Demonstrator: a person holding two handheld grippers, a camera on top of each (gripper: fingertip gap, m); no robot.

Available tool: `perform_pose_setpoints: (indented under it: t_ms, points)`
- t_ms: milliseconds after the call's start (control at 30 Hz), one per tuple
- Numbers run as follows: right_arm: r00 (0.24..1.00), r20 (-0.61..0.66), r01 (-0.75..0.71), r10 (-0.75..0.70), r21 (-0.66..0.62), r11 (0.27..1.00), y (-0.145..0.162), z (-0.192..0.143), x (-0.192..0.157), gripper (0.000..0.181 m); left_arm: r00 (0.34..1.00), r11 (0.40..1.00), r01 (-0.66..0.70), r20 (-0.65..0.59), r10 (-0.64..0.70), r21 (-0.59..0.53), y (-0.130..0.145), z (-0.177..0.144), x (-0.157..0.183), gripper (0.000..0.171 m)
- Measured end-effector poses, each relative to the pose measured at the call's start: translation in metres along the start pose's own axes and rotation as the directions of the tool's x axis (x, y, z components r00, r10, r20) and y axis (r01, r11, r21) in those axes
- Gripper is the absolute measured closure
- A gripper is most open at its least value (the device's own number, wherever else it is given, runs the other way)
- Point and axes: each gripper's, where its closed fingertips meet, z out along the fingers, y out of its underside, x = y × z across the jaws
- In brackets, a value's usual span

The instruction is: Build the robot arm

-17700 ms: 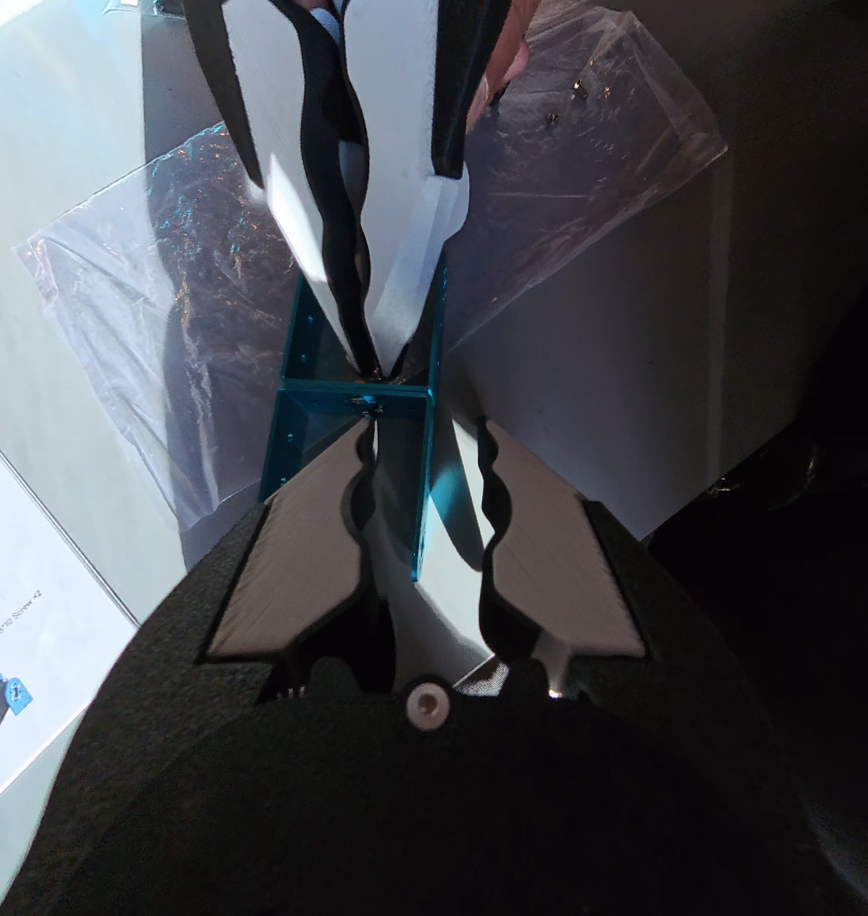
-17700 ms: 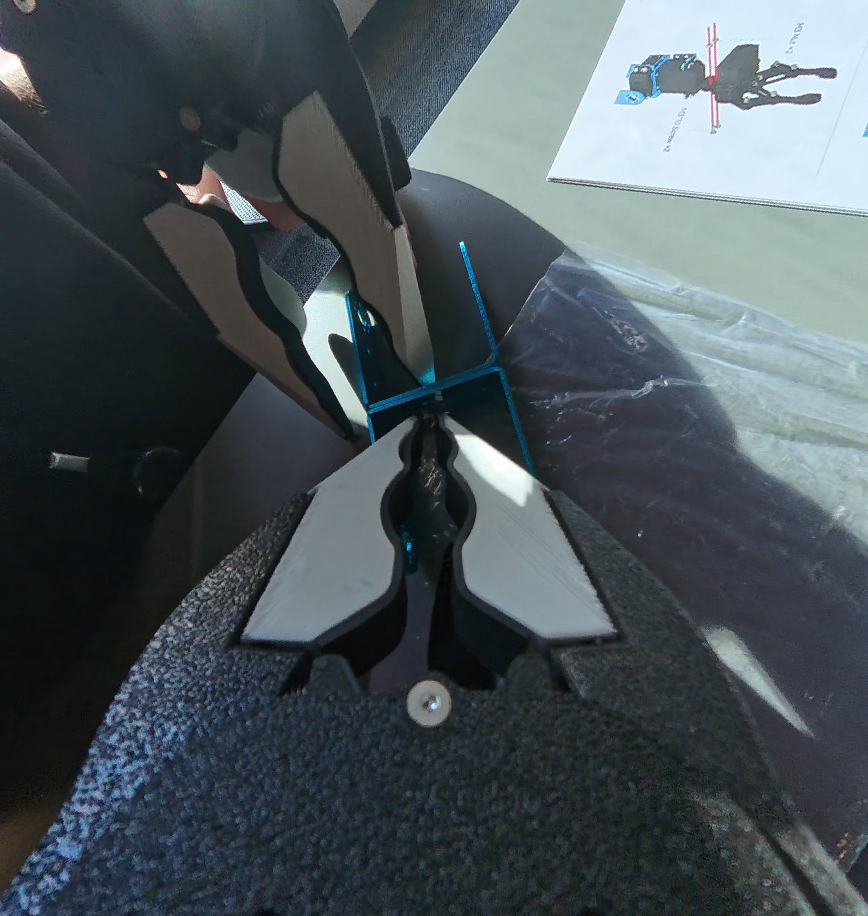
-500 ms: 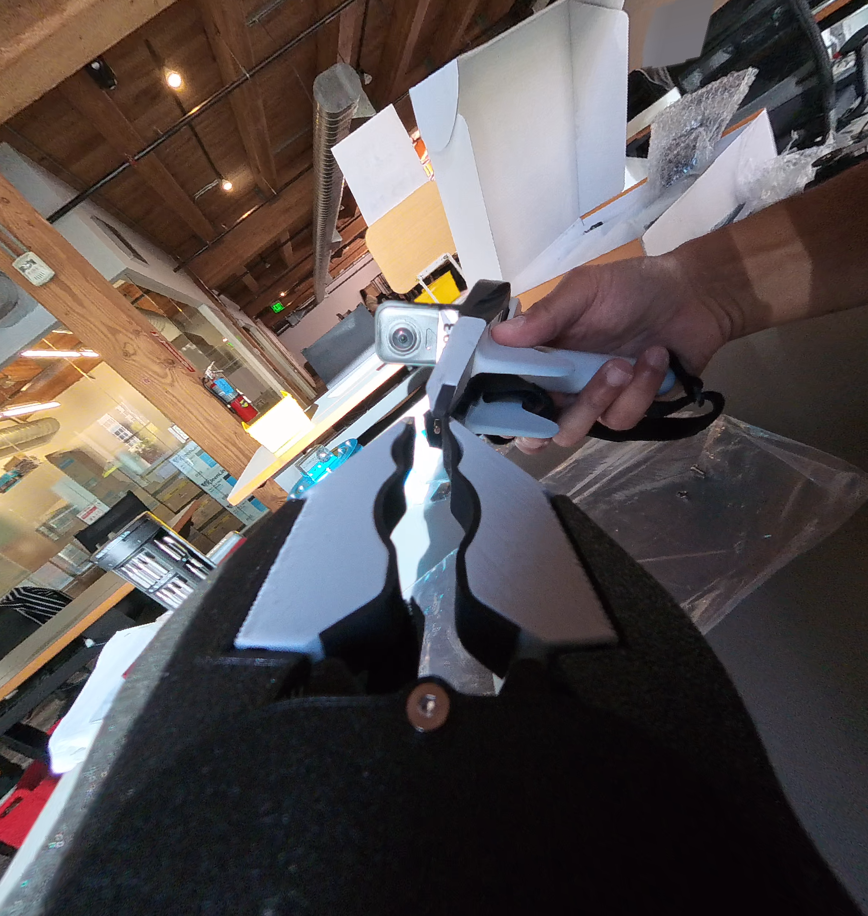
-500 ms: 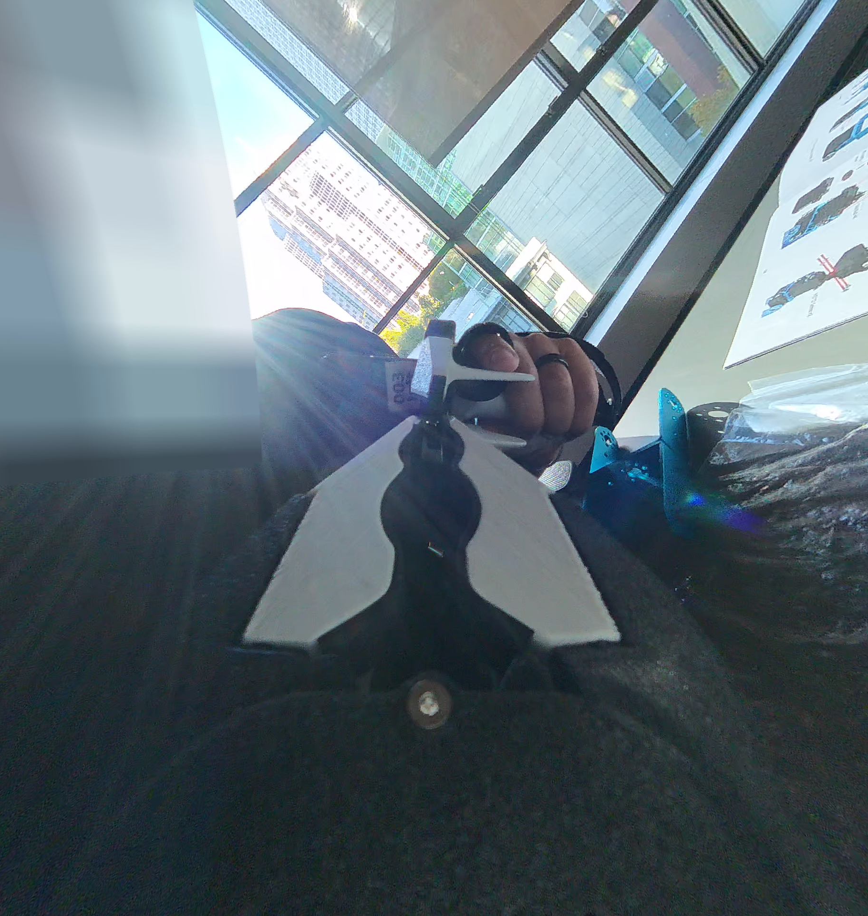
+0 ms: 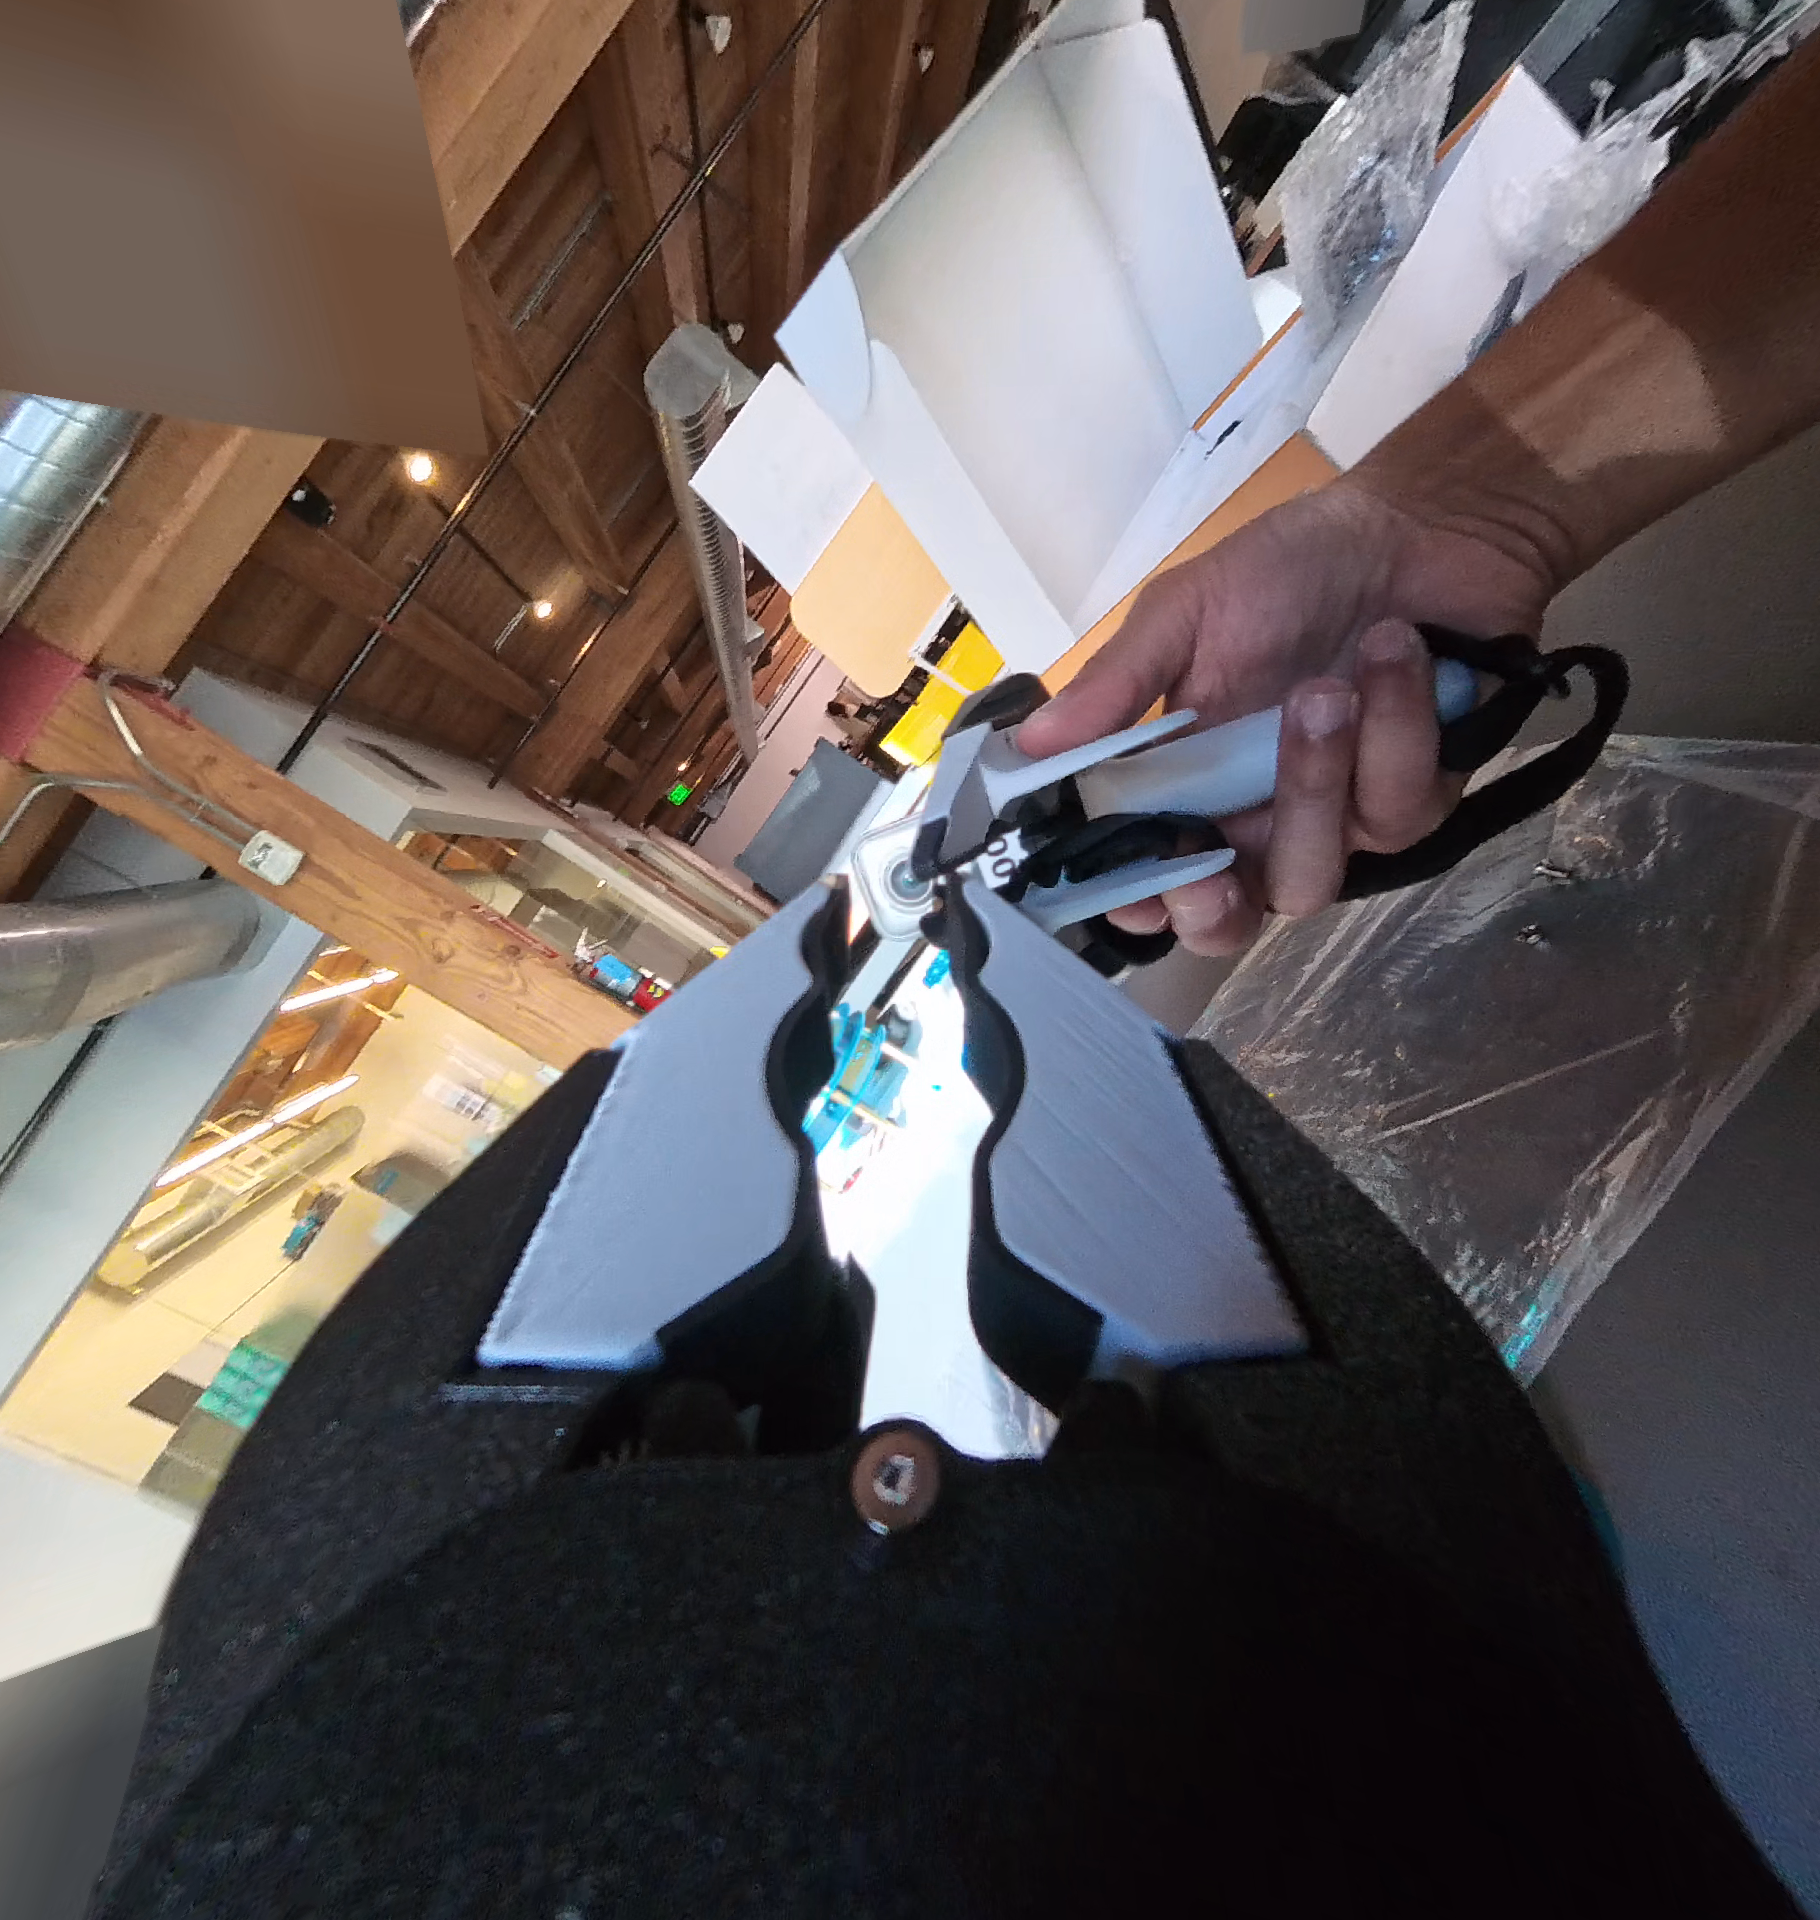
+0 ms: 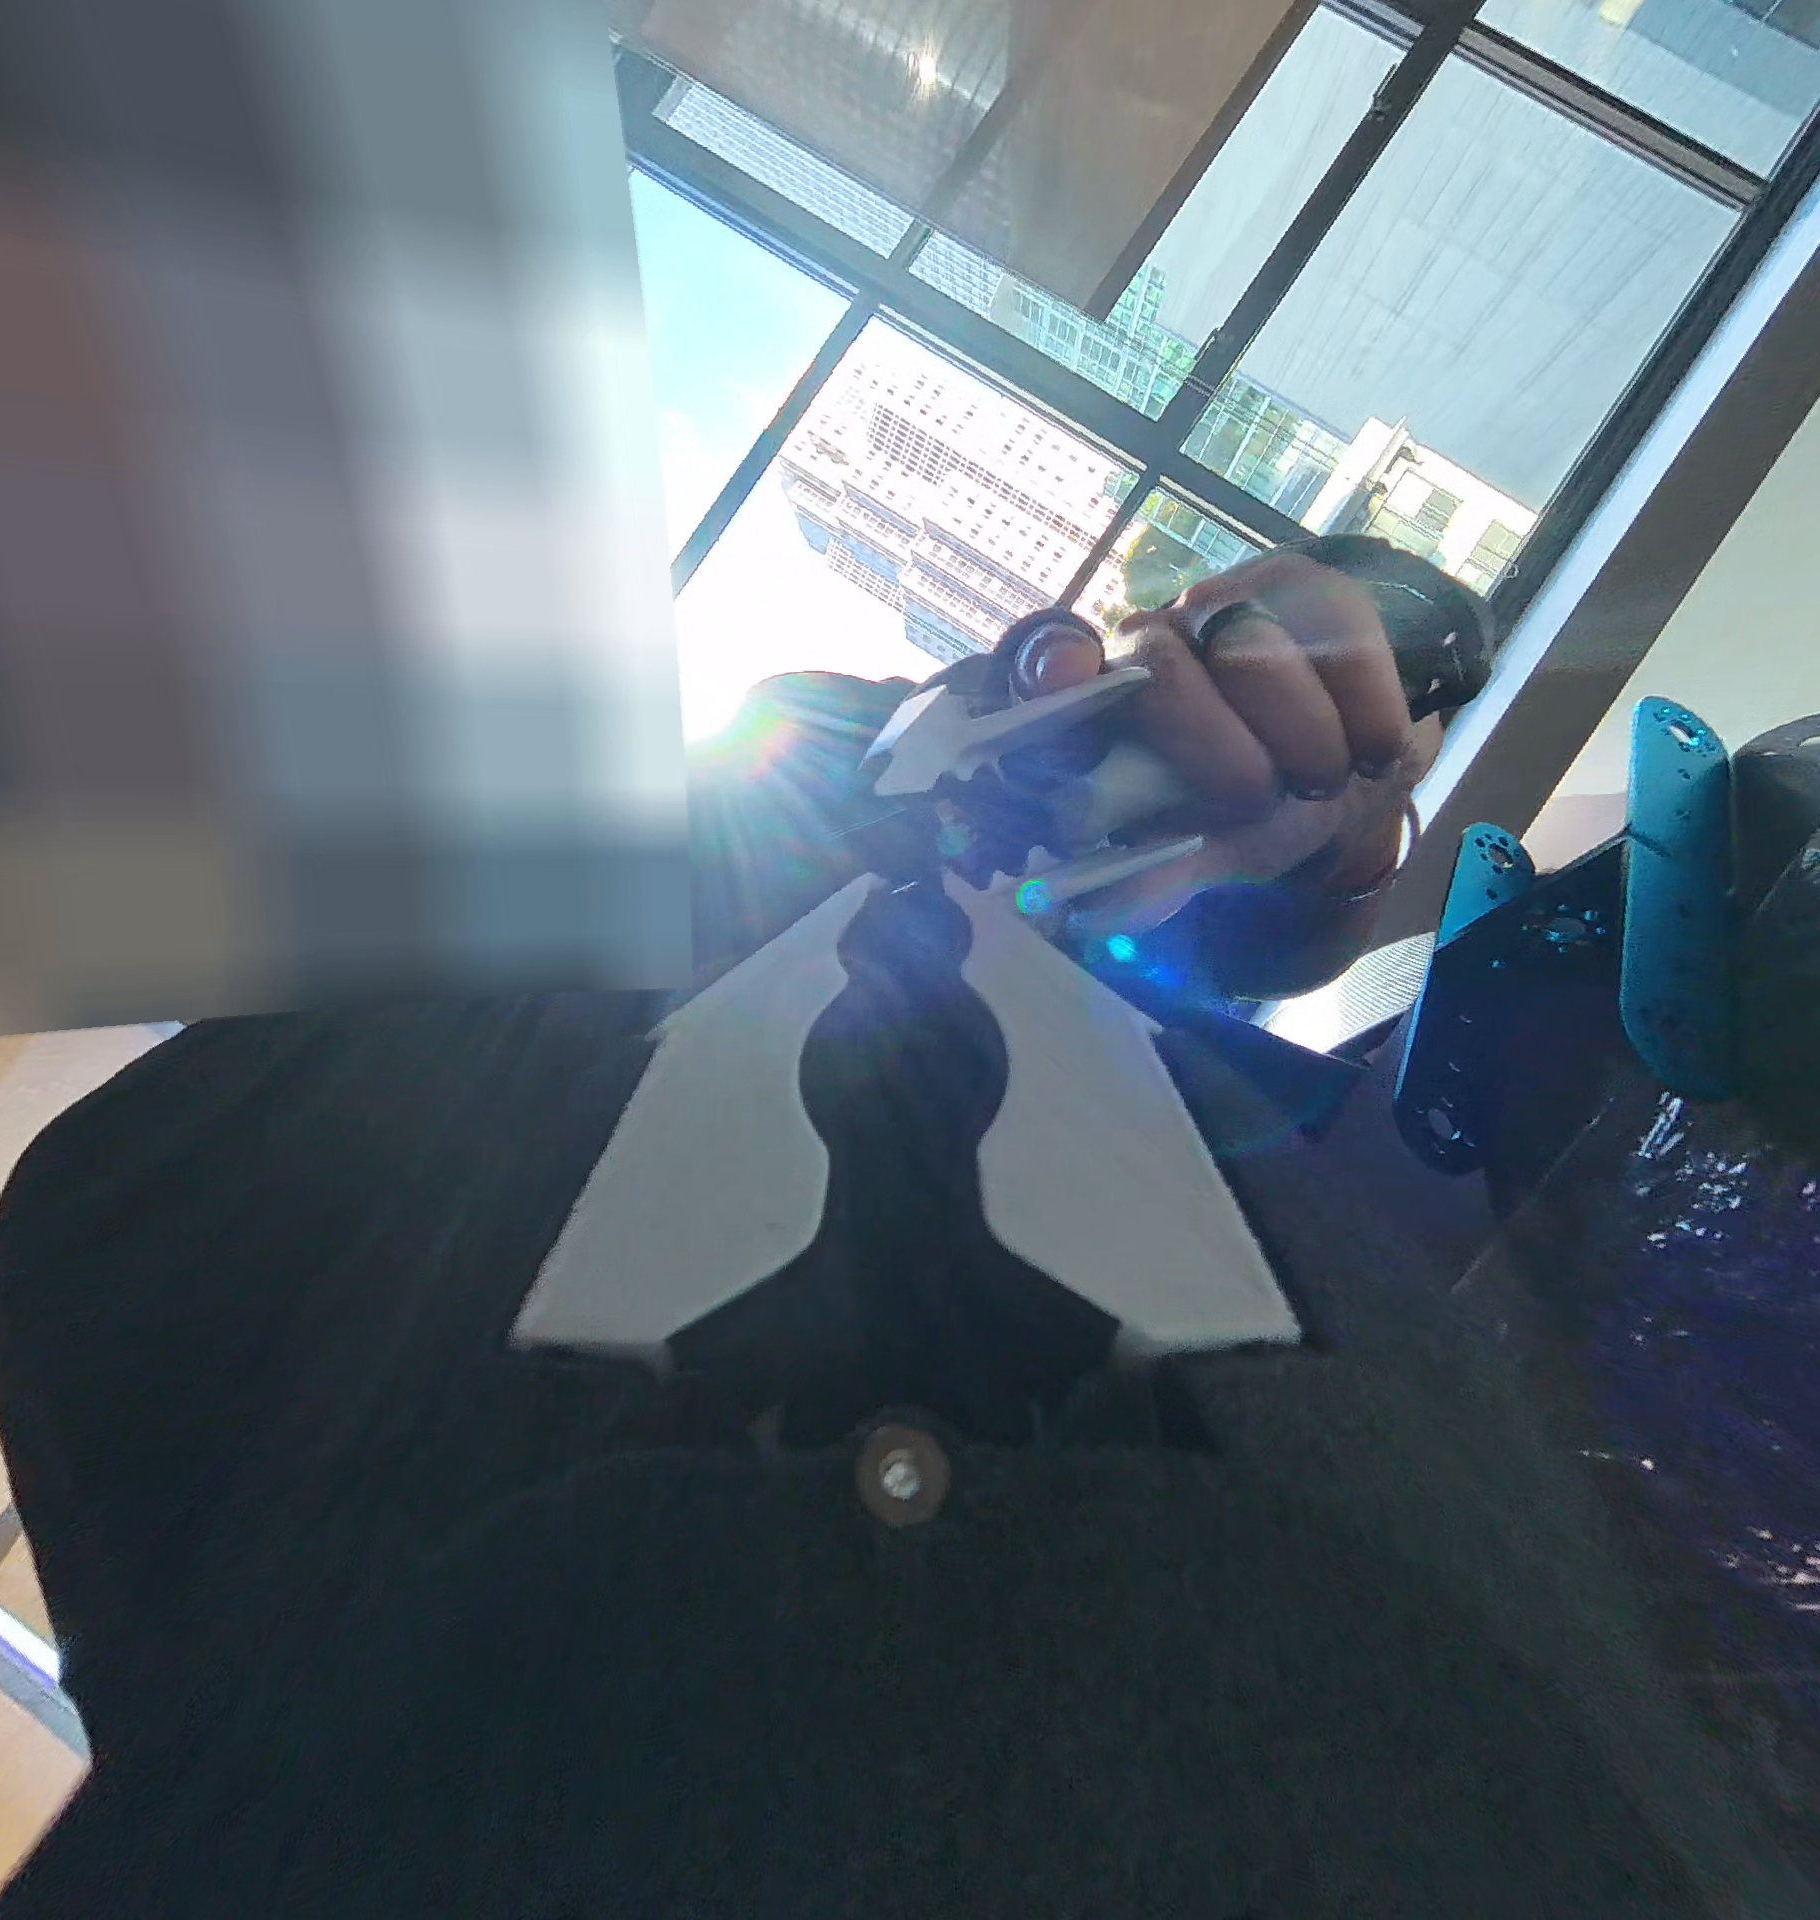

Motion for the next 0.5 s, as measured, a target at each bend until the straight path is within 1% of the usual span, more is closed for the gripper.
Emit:
perform_pose_setpoints:
  t_ms: [67,167,267,333,367,433,467,500]
  points:
    - [1.0,-0.009,-0.003,0.003,0.009,1.0,-0.002,-0.001,0.001,0.177,1.0,1.0,0.005,-0.027,-0.005,-0.001,0.002,0.001,0.001,0.157]
    - [0.997,-0.07,0.019,-0.019,0.007,1.0,-0.002,-0.004,0.005,0.178,0.998,1.0,-0.003,-0.065,0.002,-0.012,0.007,0.002,0.004,0.156]
    - [0.99,-0.13,0.05,-0.05,0.0,0.999,-0.003,-0.007,0.01,0.177,0.996,0.999,-0.039,-0.078,0.037,-0.024,0.011,0.003,0.005,0.154]
    - [0.973,-0.2,0.119,-0.118,-0.012,0.993,-0.005,-0.009,0.015,0.178,0.996,0.999,-0.029,-0.08,0.026,-0.043,0.016,0.003,0.006,0.154]
    - [0.961,-0.231,0.152,-0.153,-0.023,0.988,-0.005,-0.01,0.017,0.178,0.996,0.999,-0.001,-0.088,-0.004,-0.047,0.018,0.003,0.006,0.154]
    - [0.927,-0.285,0.24,-0.244,-0.046,0.97,-0.008,-0.01,0.017,0.178,0.989,0.993,0.105,-0.103,-0.11,-0.059,0.02,0.003,0.004,0.154]
    - [0.897,-0.313,0.307,-0.311,-0.062,0.95,-0.01,-0.009,0.017,0.177,0.981,0.986,0.154,-0.11,-0.16,-0.063,0.021,0.003,0.002,0.152]
    - [0.868,-0.334,0.357,-0.367,-0.093,0.93,-0.008,-0.009,0.017,0.178,0.972,0.979,0.195,-0.124,-0.202,-0.065,0.021,0.003,0.001,0.146]
